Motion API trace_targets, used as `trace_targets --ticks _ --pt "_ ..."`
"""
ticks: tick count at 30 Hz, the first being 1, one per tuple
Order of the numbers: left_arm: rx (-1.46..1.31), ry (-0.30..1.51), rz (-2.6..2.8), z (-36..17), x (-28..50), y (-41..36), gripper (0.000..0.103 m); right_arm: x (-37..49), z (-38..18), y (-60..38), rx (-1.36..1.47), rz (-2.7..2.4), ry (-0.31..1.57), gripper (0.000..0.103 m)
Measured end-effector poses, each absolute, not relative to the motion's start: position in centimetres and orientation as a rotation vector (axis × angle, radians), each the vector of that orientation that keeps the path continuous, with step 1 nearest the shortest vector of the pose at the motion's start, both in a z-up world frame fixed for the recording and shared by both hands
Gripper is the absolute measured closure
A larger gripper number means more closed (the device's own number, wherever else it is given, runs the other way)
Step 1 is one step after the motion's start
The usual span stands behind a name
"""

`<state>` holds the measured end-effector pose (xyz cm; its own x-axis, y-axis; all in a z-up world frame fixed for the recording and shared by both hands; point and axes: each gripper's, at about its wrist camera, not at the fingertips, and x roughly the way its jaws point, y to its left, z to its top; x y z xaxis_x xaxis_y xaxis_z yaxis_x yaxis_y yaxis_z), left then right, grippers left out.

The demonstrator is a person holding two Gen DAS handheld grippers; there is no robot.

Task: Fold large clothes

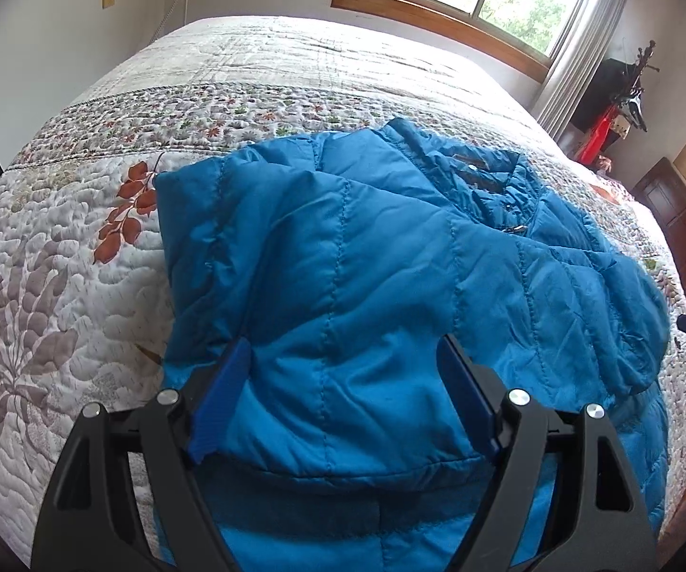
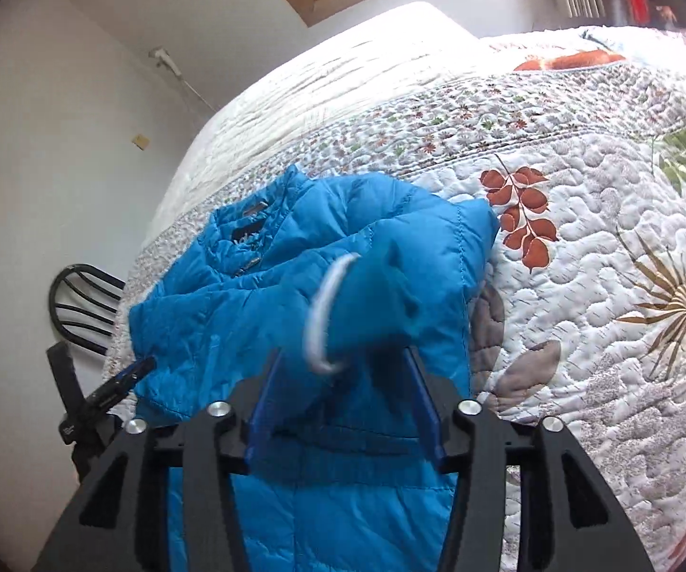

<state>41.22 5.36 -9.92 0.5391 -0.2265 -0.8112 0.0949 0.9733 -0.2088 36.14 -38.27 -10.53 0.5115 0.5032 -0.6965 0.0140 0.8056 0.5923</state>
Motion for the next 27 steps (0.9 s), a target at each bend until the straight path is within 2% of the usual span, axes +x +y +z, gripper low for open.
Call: trace_targets --ticks 3,5,6,8,9,12,18,22,24,25,27 --pt "-0.148 0.987 -0.199 -9.4 41.0 4.4 0.024 37.2 -11.2 -38.2 0.561 0.302 1.018 0.037" --pt "-0.136 0.984 -0.193 -9.6 41.1 3.7 0.023 38.2 -11.8 -37.0 0.526 0.277 1.044 0.044" --pt "-0.123 0.981 -0.185 -9.8 41.3 3.5 0.023 38.6 -12.2 -36.8 0.501 0.247 1.053 0.051" --pt "-0.099 0.986 -0.161 -10.4 41.5 3.2 0.023 39.2 -12.3 -36.2 0.450 0.202 1.054 0.094" --pt "-0.091 0.982 -0.148 -10.5 41.6 3.2 0.023 39.1 -12.2 -36.1 0.444 0.215 1.035 0.097" --pt "-0.067 0.956 -0.114 -10.5 41.6 3.4 0.023 39.0 -11.0 -36.0 0.388 0.193 0.973 0.100" --pt "-0.023 0.972 -0.080 -12.0 42.3 3.4 0.021 39.8 -14.5 -37.9 0.418 0.105 1.085 0.101" --pt "-0.017 0.977 -0.078 -12.1 42.4 3.4 0.021 39.8 -14.7 -37.4 0.388 0.087 1.095 0.101" --pt "-0.038 0.979 -0.084 -11.9 42.3 3.8 0.021 39.3 -13.9 -37.0 0.364 0.083 1.066 0.098" --pt "-0.045 0.980 -0.083 -11.7 42.1 3.8 0.022 38.8 -13.4 -36.8 0.351 0.072 1.050 0.093" --pt "-0.063 0.977 -0.086 -10.9 41.2 3.9 0.022 37.5 -12.0 -36.2 0.295 0.039 1.017 0.088"
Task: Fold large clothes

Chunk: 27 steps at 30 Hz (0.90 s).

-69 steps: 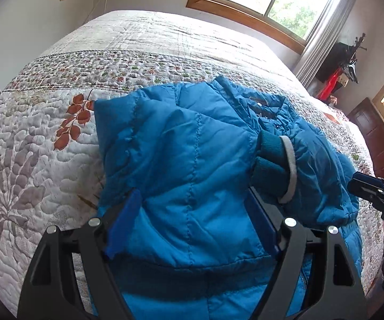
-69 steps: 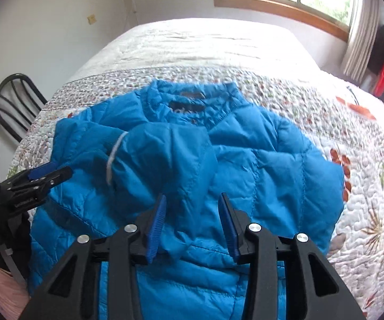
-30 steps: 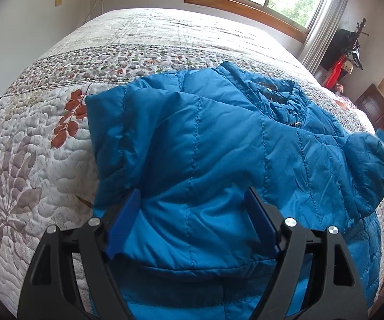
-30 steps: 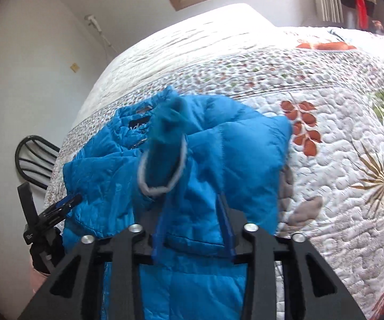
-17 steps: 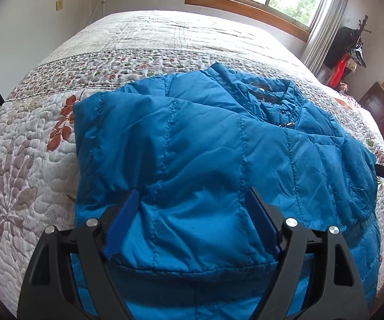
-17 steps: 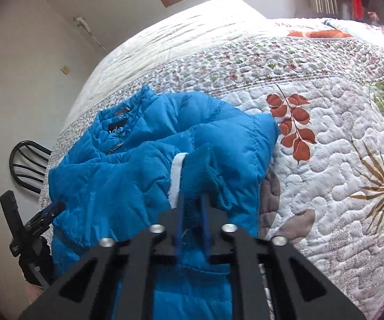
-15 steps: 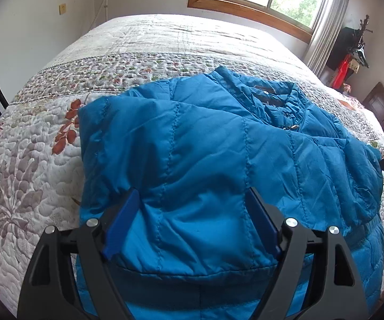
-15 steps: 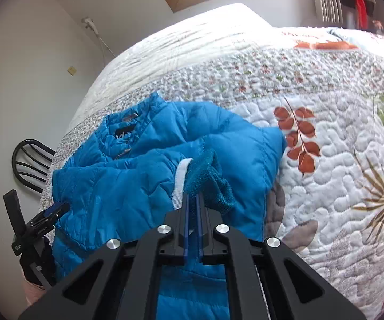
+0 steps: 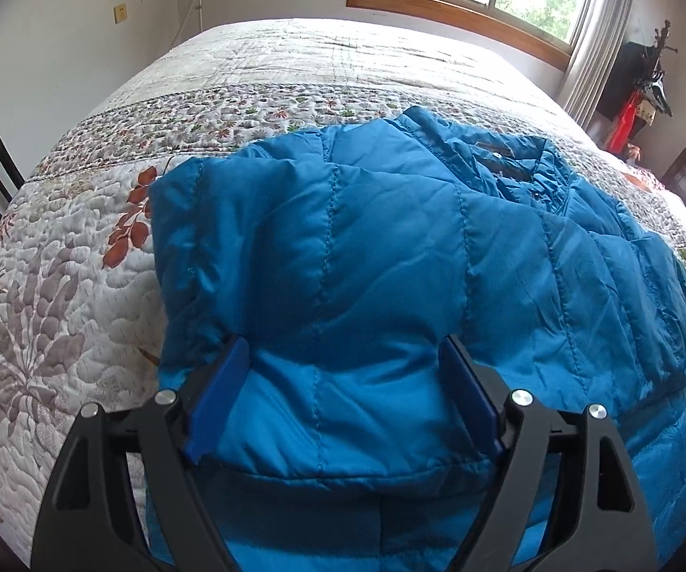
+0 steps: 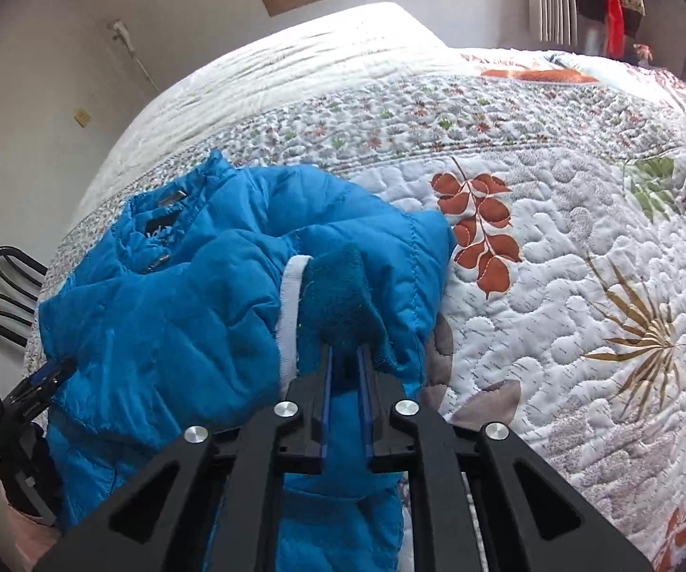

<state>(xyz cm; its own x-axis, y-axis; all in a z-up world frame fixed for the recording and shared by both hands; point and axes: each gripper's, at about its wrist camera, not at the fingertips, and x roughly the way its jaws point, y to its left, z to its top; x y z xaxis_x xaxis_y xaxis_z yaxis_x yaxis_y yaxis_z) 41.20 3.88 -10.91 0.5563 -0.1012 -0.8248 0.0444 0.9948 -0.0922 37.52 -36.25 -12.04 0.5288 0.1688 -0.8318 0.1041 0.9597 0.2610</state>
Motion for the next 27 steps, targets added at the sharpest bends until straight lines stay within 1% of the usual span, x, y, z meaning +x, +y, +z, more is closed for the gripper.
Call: trace_targets --ticks 1,6,11,15,27 --pt "-0.072 0.974 -0.090 -10.5 40.7 3.8 0.022 37.0 -11.4 -35.9 0.271 0.025 0.998 0.087" --pt "-0.093 0.950 -0.098 -8.9 38.5 2.8 0.022 35.9 -9.3 -33.3 0.234 0.109 0.966 0.087" --pt "-0.047 0.958 -0.078 -10.2 38.6 1.0 0.022 37.0 -11.5 -29.5 0.100 0.045 0.992 0.087" --pt "-0.004 0.958 -0.072 -11.3 38.8 0.5 0.022 37.1 -12.9 -28.5 0.028 0.005 0.990 0.088" --pt "-0.018 0.957 -0.105 -12.1 39.2 1.1 0.020 37.3 -14.1 -28.4 0.013 -0.004 0.991 0.090"
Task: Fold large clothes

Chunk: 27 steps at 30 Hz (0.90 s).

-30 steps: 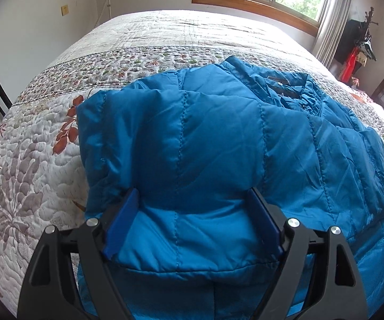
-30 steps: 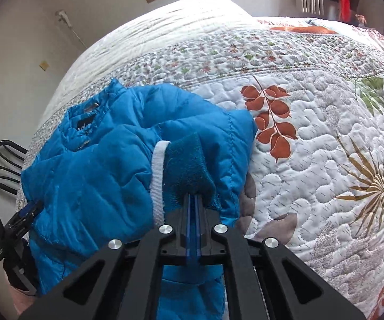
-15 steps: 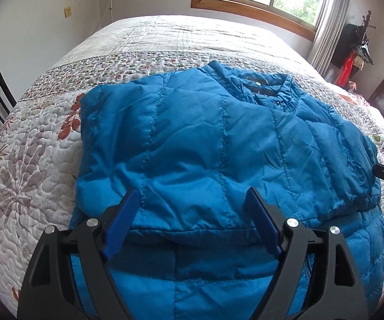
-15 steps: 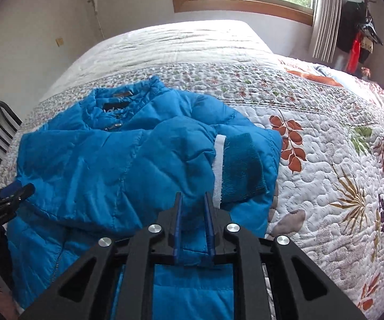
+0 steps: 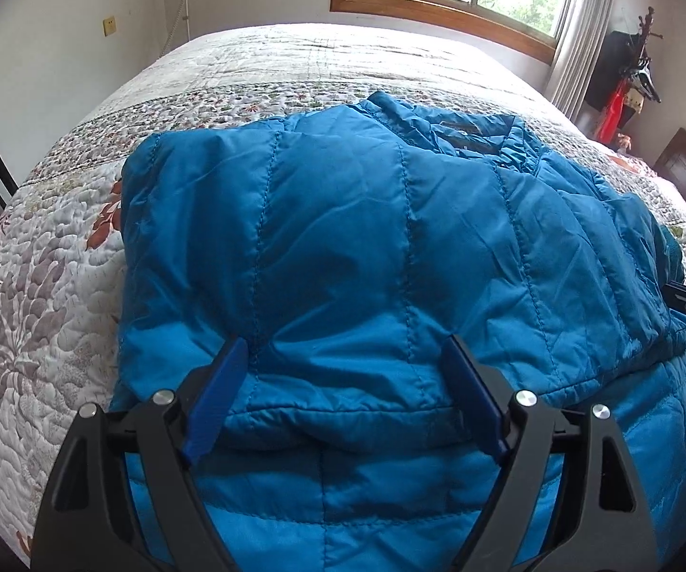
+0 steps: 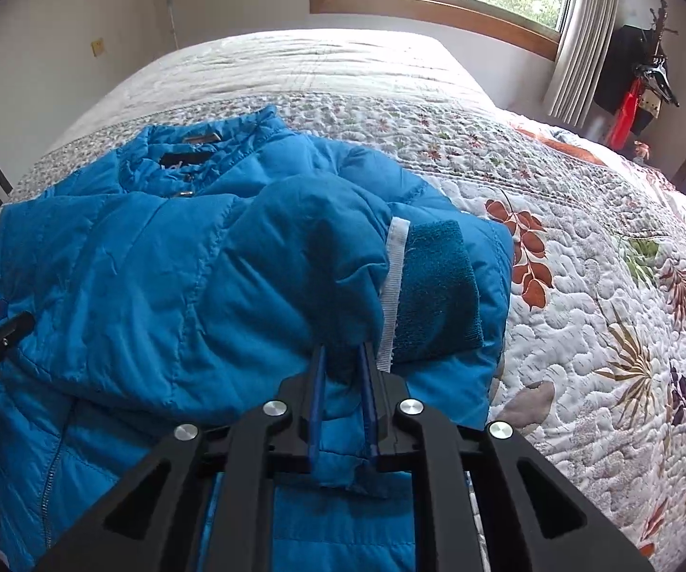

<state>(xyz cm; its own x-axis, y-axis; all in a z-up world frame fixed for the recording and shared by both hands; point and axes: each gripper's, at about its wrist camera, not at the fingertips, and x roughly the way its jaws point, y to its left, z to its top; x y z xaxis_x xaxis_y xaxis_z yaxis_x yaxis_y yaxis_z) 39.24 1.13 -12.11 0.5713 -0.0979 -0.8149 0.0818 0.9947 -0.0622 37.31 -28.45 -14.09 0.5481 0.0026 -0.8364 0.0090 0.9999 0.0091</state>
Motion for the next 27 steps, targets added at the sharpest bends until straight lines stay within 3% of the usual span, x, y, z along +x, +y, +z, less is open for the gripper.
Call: trace_targets --ticks 9,10,13,18,25,27 --pt "-0.024 0.961 -0.118 -12.2 39.4 1.2 0.020 37.1 -14.1 -28.3 0.006 0.004 0.971 0.088" --pt "-0.022 0.967 -0.118 -12.0 39.3 1.2 0.020 36.8 -13.8 -28.3 0.010 0.004 0.968 0.085" --pt "-0.040 0.967 -0.145 -10.4 37.8 1.5 0.019 34.6 -11.9 -27.7 -0.023 0.004 0.914 0.056" --pt "-0.035 0.943 -0.198 -7.8 31.8 3.3 0.011 28.9 -9.7 -27.3 -0.028 0.077 0.881 0.054" --pt "0.038 0.970 -0.099 -8.2 21.6 7.8 0.011 17.7 -9.7 -28.7 -0.022 0.130 0.881 0.033" --pt "0.031 0.984 -0.083 -8.6 19.1 9.0 0.011 14.6 -10.1 -29.5 0.002 0.123 0.892 0.032"
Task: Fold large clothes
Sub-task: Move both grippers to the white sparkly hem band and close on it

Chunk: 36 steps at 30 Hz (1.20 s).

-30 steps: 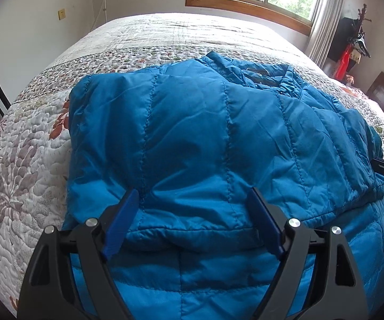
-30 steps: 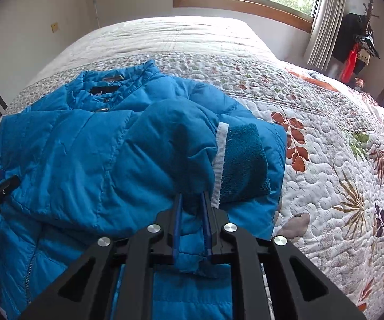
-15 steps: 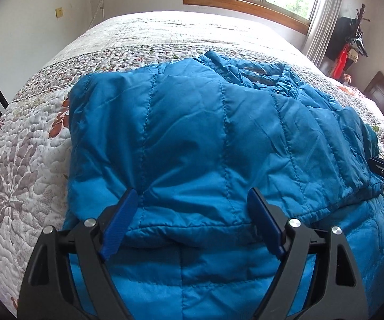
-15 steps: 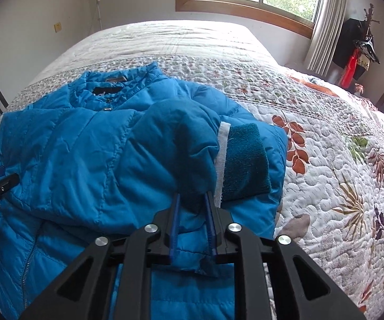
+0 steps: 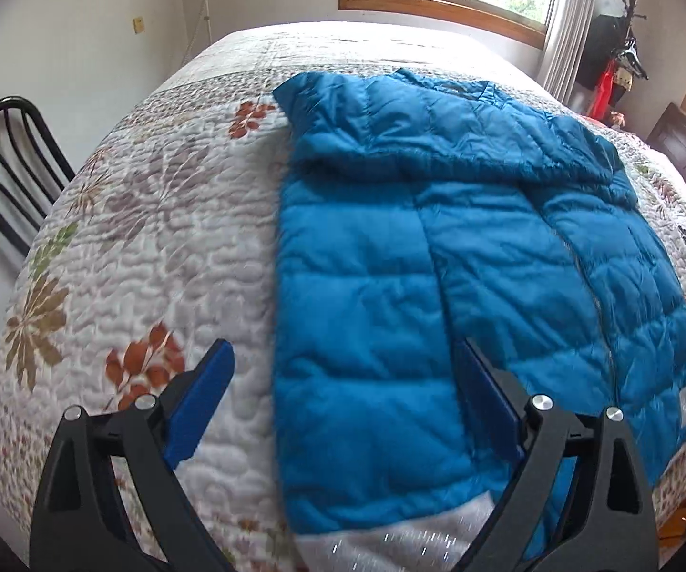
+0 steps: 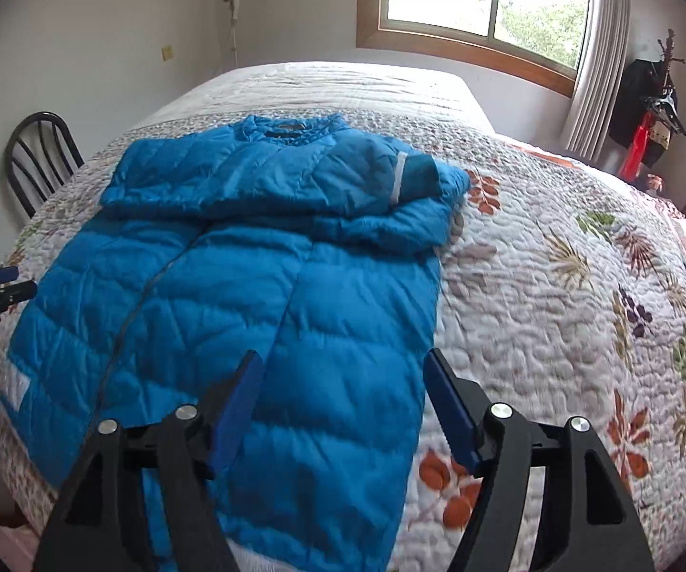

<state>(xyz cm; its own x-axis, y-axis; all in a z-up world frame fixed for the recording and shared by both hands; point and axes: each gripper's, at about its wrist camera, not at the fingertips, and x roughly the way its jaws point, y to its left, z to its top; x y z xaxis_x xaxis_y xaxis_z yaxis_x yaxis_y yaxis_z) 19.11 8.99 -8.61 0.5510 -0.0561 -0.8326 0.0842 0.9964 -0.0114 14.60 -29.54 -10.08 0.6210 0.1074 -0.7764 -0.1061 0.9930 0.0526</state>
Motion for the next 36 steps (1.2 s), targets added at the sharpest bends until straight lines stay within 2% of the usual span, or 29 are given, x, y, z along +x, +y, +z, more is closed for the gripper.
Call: trace_targets --ticks 5,10,22,24,32,36 --pt "0.009 1.024 -0.061 -10.1 14.0 10.5 0.010 8.2 -12.3 -31.4 0.114 0.150 0.972 0.026" --pt "-0.062 1.055 -0.073 -12.0 11.9 11.4 0.010 5.1 -14.6 -32.7 0.186 0.126 1.020 0.026" --pt "-0.189 1.076 -0.188 -13.5 11.3 10.2 0.010 6.0 -17.4 -32.7 0.299 0.226 1.049 0.026" --pt "-0.182 1.076 -0.185 -13.5 11.2 10.0 0.010 6.1 -17.3 -32.5 0.292 0.234 1.044 0.027" --pt "-0.212 1.096 -0.182 -13.7 11.3 10.4 0.010 6.1 -17.2 -31.7 0.288 0.289 1.026 0.043" --pt "-0.234 1.105 -0.152 -13.8 11.3 11.2 0.010 6.0 -17.4 -31.6 0.290 0.294 1.019 0.045"
